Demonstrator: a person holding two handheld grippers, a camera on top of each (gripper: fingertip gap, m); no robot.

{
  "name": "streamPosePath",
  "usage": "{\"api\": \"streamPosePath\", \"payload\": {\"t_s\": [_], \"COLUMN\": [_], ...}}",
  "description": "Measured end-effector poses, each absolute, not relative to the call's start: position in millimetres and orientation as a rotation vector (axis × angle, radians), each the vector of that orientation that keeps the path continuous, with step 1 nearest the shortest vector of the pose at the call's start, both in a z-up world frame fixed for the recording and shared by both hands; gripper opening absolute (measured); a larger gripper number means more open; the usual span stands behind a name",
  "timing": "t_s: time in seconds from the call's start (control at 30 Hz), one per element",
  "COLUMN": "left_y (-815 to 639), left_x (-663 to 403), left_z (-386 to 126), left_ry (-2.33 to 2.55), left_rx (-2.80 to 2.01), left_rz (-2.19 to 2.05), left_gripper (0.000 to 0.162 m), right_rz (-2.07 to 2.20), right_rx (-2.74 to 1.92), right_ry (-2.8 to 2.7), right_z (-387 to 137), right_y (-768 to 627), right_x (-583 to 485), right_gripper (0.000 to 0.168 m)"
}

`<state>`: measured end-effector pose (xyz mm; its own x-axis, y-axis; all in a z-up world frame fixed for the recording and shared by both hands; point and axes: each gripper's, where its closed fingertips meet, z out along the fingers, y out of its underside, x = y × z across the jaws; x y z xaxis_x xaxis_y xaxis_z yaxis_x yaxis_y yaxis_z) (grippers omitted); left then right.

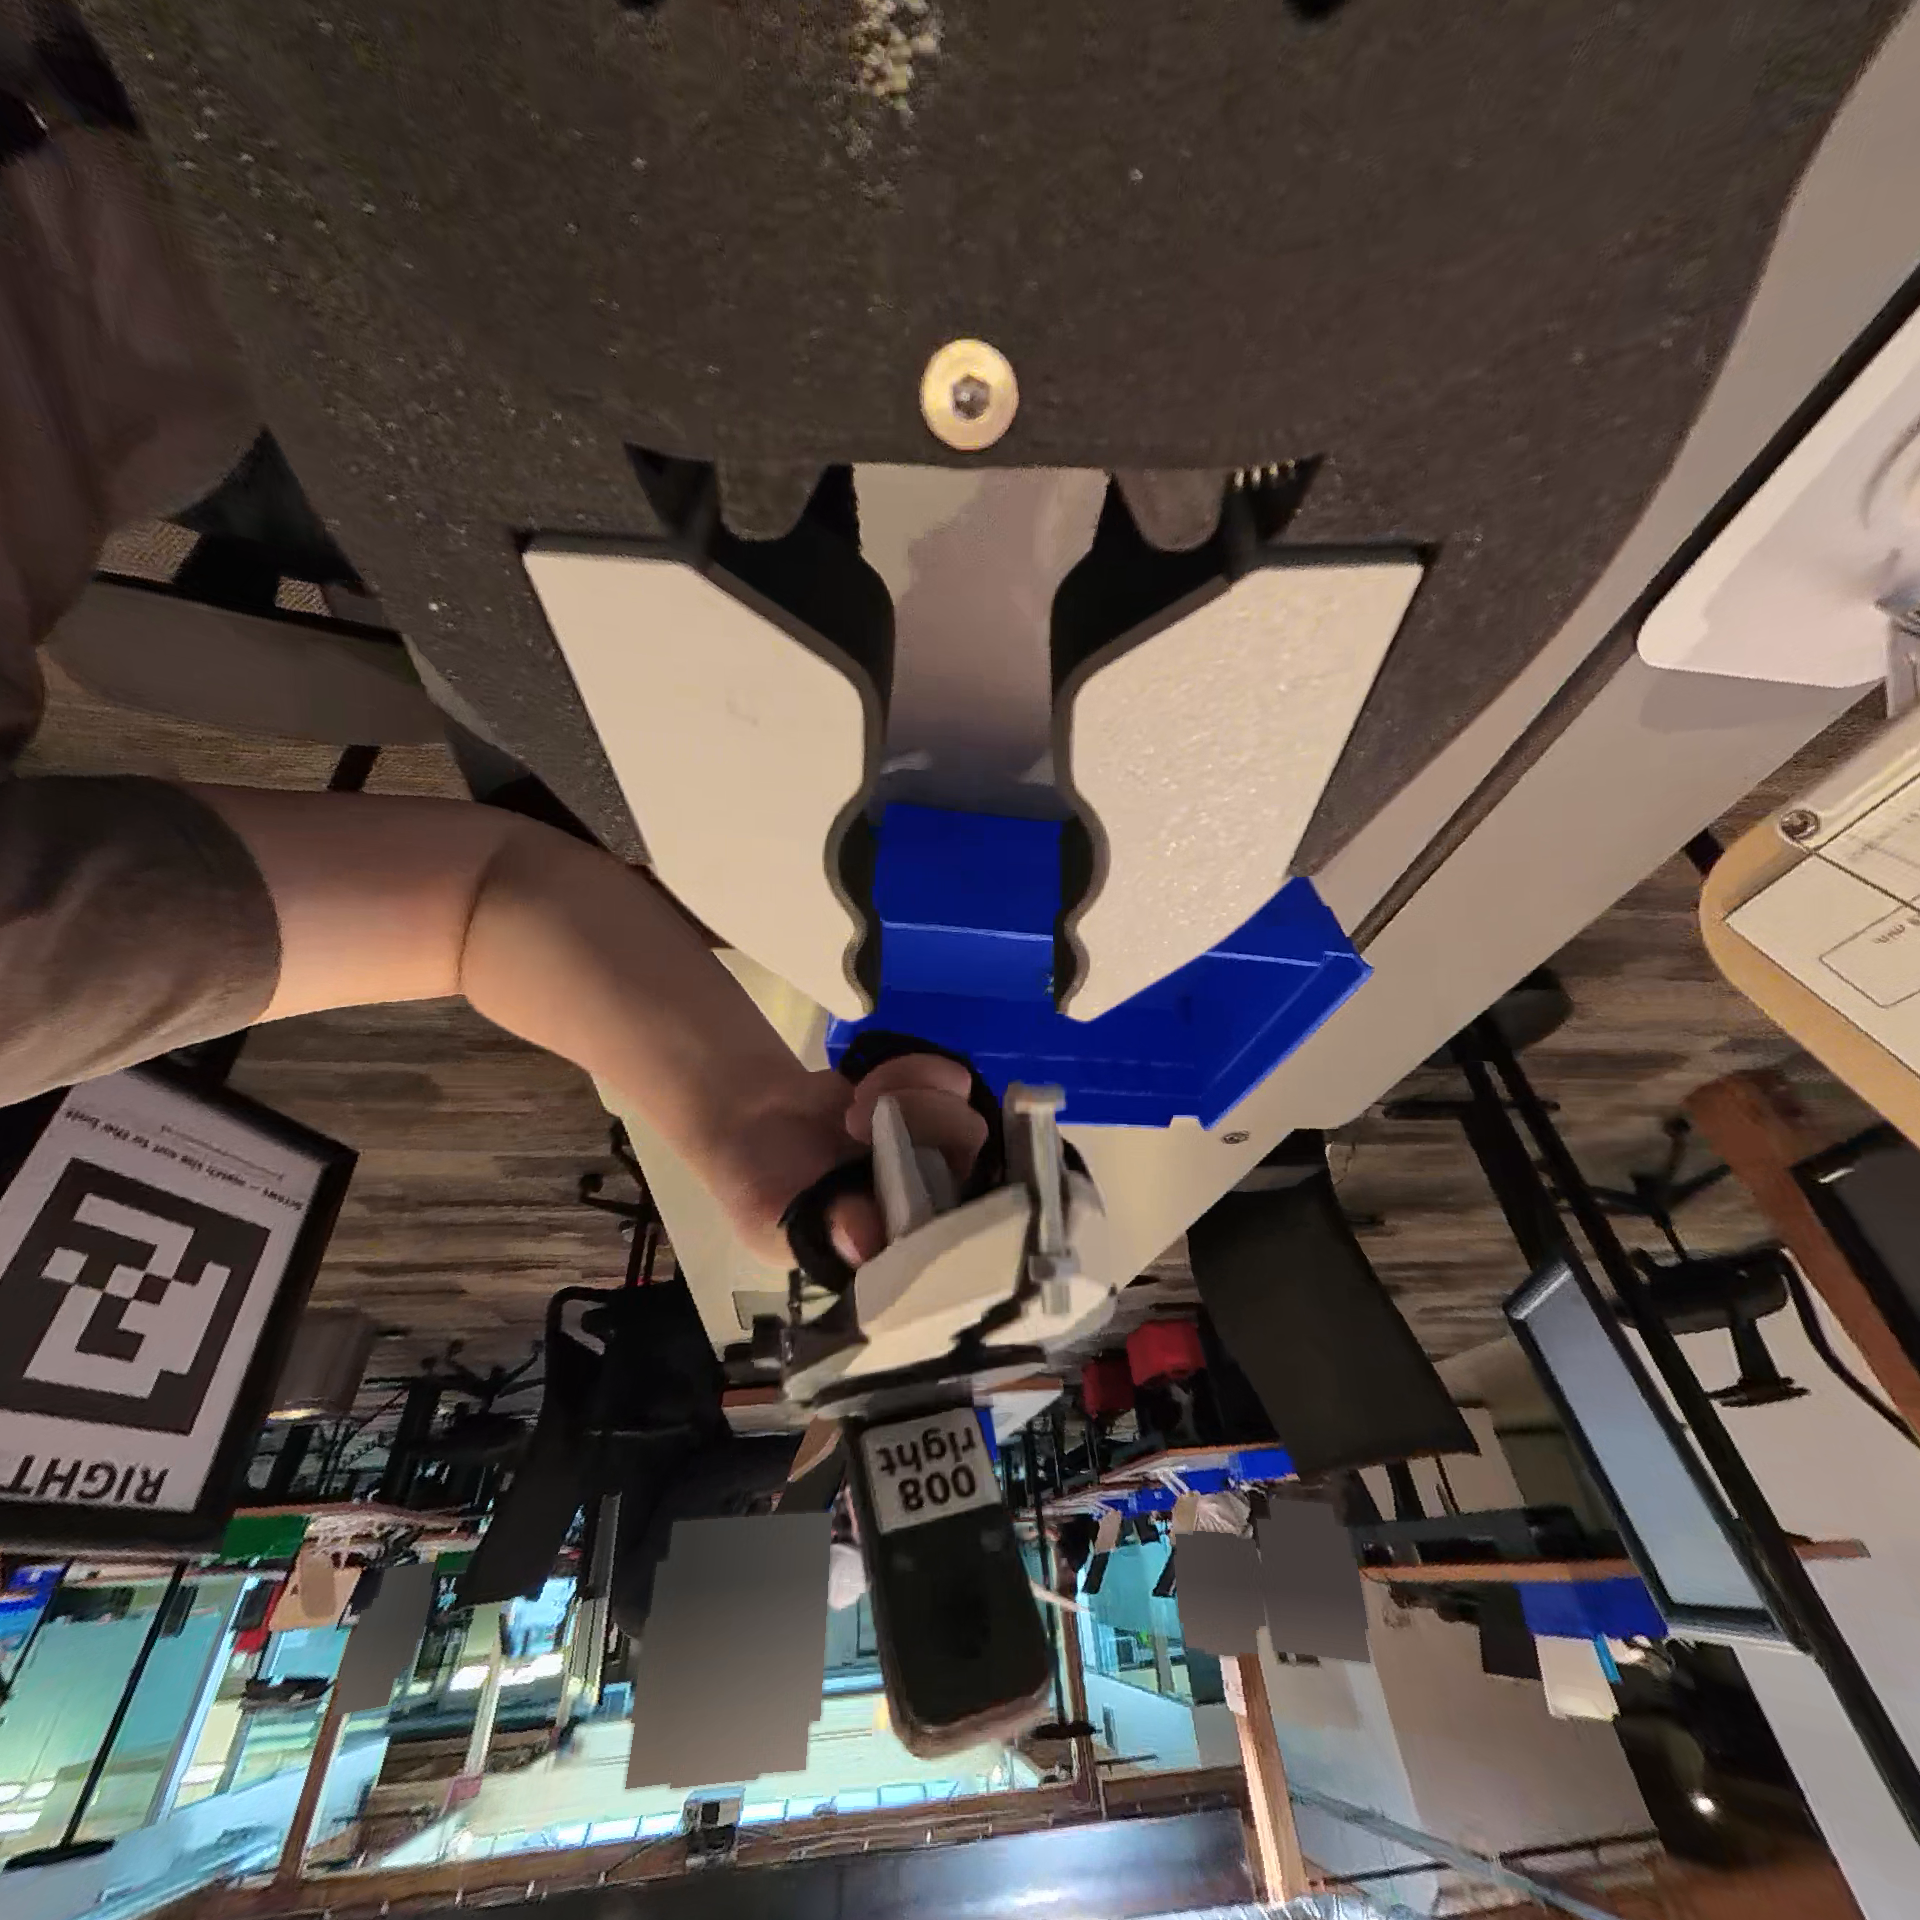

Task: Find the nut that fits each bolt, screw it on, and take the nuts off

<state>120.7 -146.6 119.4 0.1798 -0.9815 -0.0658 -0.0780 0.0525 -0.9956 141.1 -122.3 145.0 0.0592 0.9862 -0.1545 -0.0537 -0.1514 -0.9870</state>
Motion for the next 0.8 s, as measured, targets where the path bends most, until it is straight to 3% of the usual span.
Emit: {"api": "streamPosePath", "payload": {"t_s": [0.13, 0.4, 0.43, 0.57, 0.67, 0.8], "left_y": [-144.3, -142.4, -142.8, -142.0, -144.7, -141.8], "left_x": [123.4, 125.7, 126.3, 127.2, 127.2, 123.8], "left_z": [112.2, 101.6, 100.4, 103.8, 110.2, 118.0], "left_ry": [1.169, 1.223, 1.231, 1.210, 1.170, 1.114], "left_rx": [-1.332, -1.355, -1.353, -1.325, -1.311, -1.282], "left_rz": [-0.947, -0.900, -0.892, -0.880, -0.962, -0.990], "left_gripper": [0.034, 0.019, 0.012, 0.010, 0.010, 0.010], "right_rz": [1.273, 1.269, 1.270, 1.271, 1.328, 1.344], "right_rx": [-1.331, -1.322, -1.321, -1.279, -1.198, -1.183], "right_ry": [-1.145, -1.203, -1.205, -1.183, -1.111, -1.063], "right_z": [130.2, 124.8, 124.8, 128.8, 139.7, 138.7], "right_y": [-131.7, -141.0, -141.3, -140.7, -141.8, -137.4], "right_x": [119.8, 109.6, 109.5, 108.8, 105.2, 99.3], "right_gripper": [0.006, 0.006, 0.006, 0.006, 0.023, 0.022]}}
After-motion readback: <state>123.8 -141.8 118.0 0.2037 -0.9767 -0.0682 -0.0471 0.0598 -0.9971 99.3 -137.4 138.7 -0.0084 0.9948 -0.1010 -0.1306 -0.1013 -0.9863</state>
